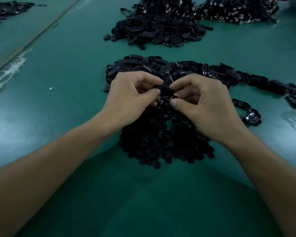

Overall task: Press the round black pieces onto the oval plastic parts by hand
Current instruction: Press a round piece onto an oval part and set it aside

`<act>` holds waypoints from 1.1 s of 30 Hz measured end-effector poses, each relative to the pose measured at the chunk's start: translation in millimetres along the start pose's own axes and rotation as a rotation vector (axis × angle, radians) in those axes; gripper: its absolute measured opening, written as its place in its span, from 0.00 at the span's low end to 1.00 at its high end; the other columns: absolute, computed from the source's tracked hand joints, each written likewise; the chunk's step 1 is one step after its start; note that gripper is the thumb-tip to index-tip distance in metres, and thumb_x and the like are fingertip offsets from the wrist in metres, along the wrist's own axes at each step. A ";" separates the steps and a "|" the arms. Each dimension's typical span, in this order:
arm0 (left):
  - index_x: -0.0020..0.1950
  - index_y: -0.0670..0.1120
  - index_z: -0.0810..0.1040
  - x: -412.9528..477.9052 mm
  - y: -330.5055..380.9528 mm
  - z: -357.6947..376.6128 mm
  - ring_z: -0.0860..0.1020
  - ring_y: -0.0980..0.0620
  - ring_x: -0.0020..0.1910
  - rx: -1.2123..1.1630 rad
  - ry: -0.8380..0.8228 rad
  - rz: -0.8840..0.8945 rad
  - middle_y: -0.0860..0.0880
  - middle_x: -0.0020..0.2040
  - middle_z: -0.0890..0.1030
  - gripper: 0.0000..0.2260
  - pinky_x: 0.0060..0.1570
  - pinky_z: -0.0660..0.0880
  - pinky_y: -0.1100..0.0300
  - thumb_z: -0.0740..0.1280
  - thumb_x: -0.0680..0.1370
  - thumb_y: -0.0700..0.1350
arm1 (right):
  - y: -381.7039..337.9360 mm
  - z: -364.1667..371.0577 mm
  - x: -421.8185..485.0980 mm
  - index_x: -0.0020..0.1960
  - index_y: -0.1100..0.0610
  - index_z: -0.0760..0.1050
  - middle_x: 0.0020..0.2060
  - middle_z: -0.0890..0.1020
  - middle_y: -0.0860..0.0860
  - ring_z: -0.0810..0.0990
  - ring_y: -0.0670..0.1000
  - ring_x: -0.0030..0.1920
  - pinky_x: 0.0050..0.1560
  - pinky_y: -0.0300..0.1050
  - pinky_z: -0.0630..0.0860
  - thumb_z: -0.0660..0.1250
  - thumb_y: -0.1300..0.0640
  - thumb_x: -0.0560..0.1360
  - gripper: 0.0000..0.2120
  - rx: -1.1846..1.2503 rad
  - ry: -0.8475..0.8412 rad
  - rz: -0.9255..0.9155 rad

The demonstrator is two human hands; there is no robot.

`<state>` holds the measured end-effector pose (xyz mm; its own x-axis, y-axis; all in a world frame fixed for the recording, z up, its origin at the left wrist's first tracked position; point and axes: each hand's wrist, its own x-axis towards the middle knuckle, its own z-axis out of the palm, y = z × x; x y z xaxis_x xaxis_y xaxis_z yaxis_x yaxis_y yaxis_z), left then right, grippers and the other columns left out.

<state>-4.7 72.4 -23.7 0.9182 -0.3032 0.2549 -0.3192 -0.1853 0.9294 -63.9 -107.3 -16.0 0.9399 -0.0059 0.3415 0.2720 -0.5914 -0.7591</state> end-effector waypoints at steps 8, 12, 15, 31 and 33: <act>0.48 0.51 0.84 -2.2 -0.2 1.5 0.86 0.51 0.38 0.015 -0.018 0.035 0.50 0.39 0.86 0.10 0.43 0.83 0.58 0.73 0.75 0.35 | -3.1 -1.5 0.2 0.44 0.48 0.82 0.36 0.85 0.44 0.85 0.43 0.39 0.45 0.39 0.81 0.76 0.61 0.74 0.07 0.079 -0.006 -0.010; 0.49 0.51 0.84 -2.2 -0.5 1.5 0.86 0.50 0.39 0.022 -0.018 0.052 0.49 0.41 0.87 0.11 0.46 0.84 0.53 0.73 0.75 0.35 | -4.6 -1.7 0.4 0.45 0.48 0.83 0.38 0.85 0.45 0.84 0.47 0.41 0.47 0.49 0.82 0.75 0.58 0.75 0.05 0.085 0.023 -0.004; 0.49 0.51 0.84 -2.2 -0.8 3.0 0.86 0.49 0.40 0.017 -0.025 0.058 0.48 0.41 0.87 0.10 0.45 0.84 0.54 0.73 0.75 0.35 | -4.6 -2.5 1.1 0.47 0.49 0.84 0.39 0.86 0.44 0.85 0.45 0.42 0.49 0.48 0.83 0.74 0.60 0.75 0.06 0.094 0.039 0.009; 0.51 0.52 0.84 -6.7 2.9 6.6 0.85 0.54 0.42 0.073 -0.061 0.131 0.53 0.43 0.87 0.09 0.47 0.83 0.54 0.73 0.75 0.39 | -6.6 -2.9 -0.9 0.42 0.46 0.67 0.40 0.83 0.51 0.84 0.54 0.42 0.45 0.56 0.81 0.73 0.62 0.74 0.17 0.062 0.064 0.050; 0.51 0.53 0.84 -7.9 3.0 7.9 0.85 0.56 0.44 0.095 -0.063 0.142 0.54 0.44 0.86 0.09 0.48 0.83 0.54 0.73 0.74 0.40 | -6.6 -2.5 -1.2 0.41 0.46 0.66 0.40 0.83 0.51 0.84 0.55 0.42 0.44 0.57 0.81 0.73 0.62 0.74 0.18 0.047 0.060 0.051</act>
<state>-14.8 66.9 -25.0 0.8468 -0.3900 0.3617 -0.4680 -0.2230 0.8552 -67.3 -105.4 -10.0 0.9391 -0.0842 0.3333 0.2349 -0.5507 -0.8010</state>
